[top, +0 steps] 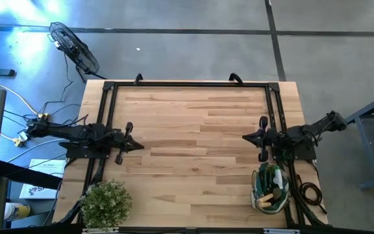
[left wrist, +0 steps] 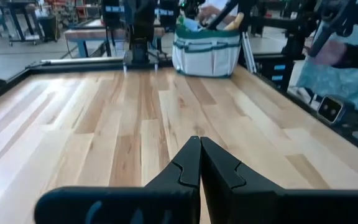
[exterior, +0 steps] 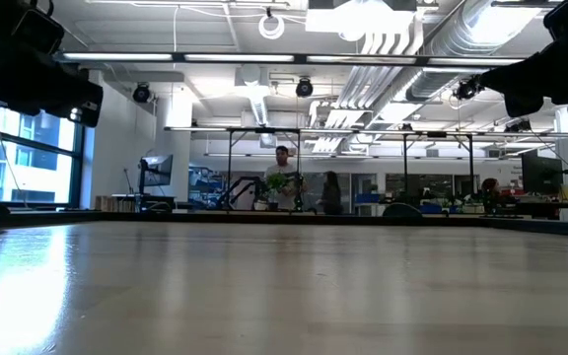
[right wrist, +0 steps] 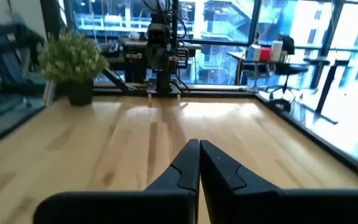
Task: Pick & Place Garden tools in Gardening bag
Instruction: Return to Home Position
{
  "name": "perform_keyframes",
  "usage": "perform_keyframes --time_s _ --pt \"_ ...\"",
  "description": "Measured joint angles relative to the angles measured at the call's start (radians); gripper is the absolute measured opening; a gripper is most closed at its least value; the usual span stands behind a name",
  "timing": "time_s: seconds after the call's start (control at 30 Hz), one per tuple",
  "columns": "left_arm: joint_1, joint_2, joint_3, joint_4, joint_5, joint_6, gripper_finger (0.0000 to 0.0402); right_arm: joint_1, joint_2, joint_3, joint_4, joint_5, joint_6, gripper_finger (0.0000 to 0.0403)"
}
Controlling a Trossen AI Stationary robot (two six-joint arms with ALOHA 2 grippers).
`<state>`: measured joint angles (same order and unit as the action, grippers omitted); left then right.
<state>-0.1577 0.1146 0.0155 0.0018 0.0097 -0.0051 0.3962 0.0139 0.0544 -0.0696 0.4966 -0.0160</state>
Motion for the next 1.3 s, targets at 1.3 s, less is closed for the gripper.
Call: perform_keyframes --time_s 1.3 --pt "0.000 0.015 0.000 0.001 -0.002 -0.001 0.0000 0.000 0.001 -0.002 0.001 -0.001 -0.034 0.0003"
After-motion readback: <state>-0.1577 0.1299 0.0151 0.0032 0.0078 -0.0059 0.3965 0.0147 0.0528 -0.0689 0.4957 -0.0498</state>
